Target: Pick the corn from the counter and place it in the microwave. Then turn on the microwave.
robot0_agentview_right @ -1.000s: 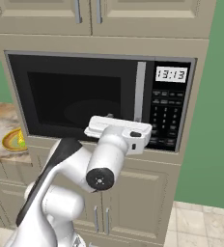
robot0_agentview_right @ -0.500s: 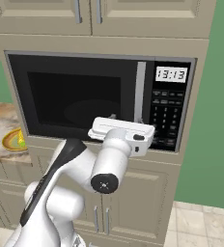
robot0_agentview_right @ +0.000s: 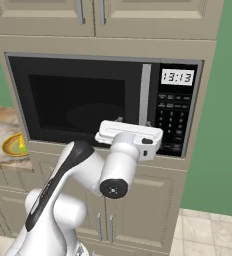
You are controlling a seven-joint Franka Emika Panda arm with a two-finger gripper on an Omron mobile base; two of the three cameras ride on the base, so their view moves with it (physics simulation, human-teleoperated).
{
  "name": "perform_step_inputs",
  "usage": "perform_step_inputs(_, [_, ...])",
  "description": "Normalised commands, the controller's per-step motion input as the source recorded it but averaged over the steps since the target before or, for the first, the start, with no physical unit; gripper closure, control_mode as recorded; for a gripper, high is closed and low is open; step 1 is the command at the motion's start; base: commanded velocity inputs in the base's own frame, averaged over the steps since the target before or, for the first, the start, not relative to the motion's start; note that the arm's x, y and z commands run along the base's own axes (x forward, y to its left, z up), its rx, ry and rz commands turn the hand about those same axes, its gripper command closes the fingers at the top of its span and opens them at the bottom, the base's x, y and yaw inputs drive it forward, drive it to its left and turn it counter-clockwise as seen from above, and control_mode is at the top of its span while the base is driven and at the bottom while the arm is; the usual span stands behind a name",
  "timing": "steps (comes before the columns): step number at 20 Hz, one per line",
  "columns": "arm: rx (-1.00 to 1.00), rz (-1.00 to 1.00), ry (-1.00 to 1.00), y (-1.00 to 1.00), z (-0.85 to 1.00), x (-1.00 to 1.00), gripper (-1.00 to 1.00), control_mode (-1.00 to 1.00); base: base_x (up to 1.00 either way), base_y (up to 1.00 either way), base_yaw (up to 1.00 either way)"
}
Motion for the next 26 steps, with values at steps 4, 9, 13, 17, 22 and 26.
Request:
perform_step_inputs(4, [0.0, 0.04, -0.01, -0.03, 0.0, 0.11, -1.0, -1.0, 0.0, 0.0, 0.0])
perform_step_inputs(9, [0.0, 0.04, 0.0, -0.08, -0.01, 0.14, -1.0, -1.0, 0.0, 0.0, 0.0])
perform_step_inputs(13, [0.0, 0.03, -0.03, -0.07, 0.0, 0.11, -1.0, -1.0, 0.0, 0.0, 0.0])
perform_step_inputs(17, [0.0, 0.03, -0.02, -0.04, -0.01, 0.13, -1.0, -1.0, 0.0, 0.0, 0.0])
perform_step_inputs(22, [0.0, 0.03, -0.01, -0.02, 0.0, 0.14, -1.0, -1.0, 0.0, 0.0, 0.0])
perform_step_inputs(26, [0.0, 0.03, -0.01, -0.03, -0.01, 0.13, -1.0, -1.0, 0.0, 0.0, 0.0])
